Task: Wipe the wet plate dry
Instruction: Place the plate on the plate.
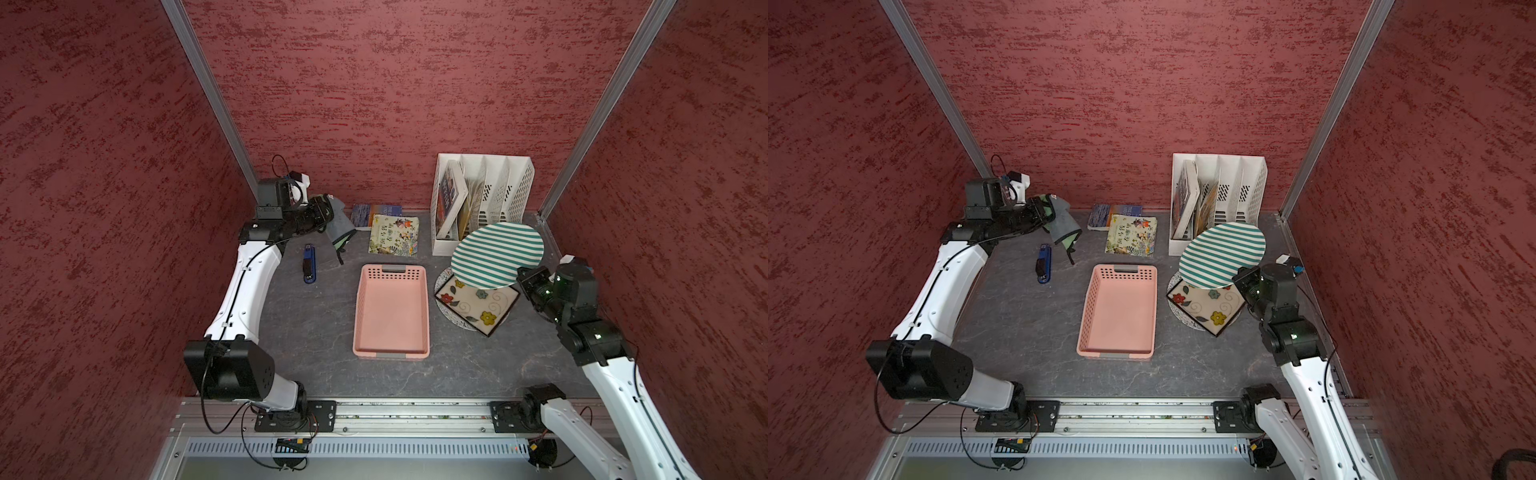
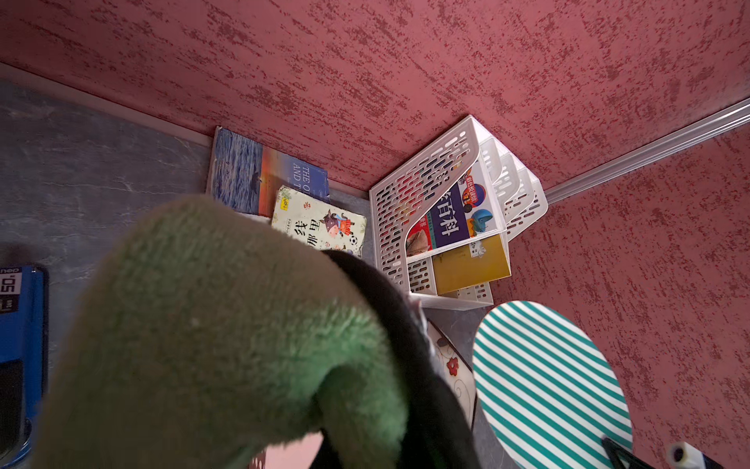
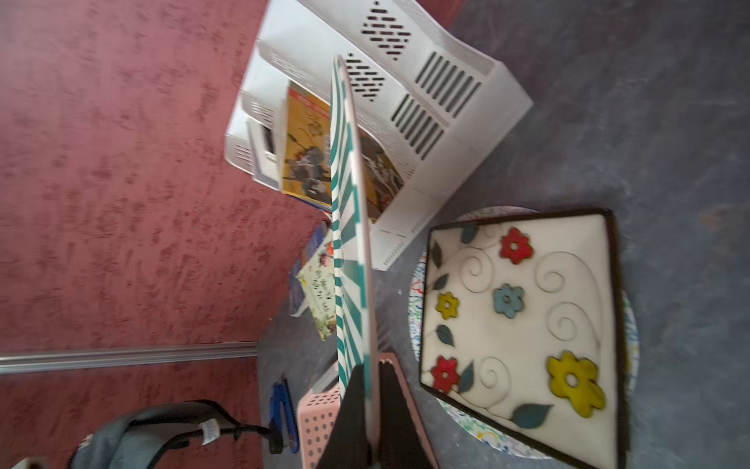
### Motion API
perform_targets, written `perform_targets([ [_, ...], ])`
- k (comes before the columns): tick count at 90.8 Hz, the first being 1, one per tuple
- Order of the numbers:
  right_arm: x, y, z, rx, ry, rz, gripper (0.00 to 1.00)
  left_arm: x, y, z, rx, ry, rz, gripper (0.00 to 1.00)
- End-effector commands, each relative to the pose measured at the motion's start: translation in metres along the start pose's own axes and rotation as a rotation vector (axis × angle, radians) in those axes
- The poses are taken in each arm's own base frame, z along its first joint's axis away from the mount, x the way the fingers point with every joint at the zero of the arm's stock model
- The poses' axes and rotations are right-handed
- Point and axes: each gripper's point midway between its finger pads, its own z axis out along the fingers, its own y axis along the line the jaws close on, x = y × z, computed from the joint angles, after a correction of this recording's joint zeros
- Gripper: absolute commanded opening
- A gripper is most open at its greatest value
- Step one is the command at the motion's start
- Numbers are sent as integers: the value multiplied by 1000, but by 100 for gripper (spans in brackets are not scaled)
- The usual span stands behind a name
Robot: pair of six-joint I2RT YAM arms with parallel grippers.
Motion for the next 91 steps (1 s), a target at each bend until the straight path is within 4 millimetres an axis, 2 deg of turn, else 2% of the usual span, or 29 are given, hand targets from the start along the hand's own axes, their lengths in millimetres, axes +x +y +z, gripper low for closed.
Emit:
perform_targets([
  [1, 9, -35, 8, 94, -14, 48, 0, -4, -7, -4, 24, -16, 46, 0],
  [17, 32, -57, 43, 81, 34, 132, 0, -3, -7, -4, 25, -9, 44, 0],
  [31, 46, -83, 56, 166, 78, 140, 0, -2, -5, -5, 16, -9, 47, 0],
  [37, 59, -106, 57, 264, 118, 162, 0, -3, -4, -5, 16, -10, 44, 0],
  [42, 75, -134, 54, 391, 169, 190, 0, -3, -3, -4, 15, -10, 41, 0],
  [50, 103, -173, 46, 571, 278, 206, 8, -4, -2, -4, 12, -13, 43, 0],
  [56, 116, -190, 42, 645, 330, 208, 9, -3, 0, -3, 4, -9, 45, 0],
  [64, 120, -199, 42, 679, 344, 184, 12, 0, 5, 0, -7, 1, 42, 0],
  [74, 113, -202, 40, 695, 321, 138, 26, 5, 11, 5, -15, 14, 30, 0],
  [83, 103, -201, 37, 697, 285, 93, 48, 10, 17, 10, -20, 25, 21, 0],
  [91, 91, -191, 37, 665, 246, 54, 50, 15, 25, 18, -35, 43, 11, 0],
])
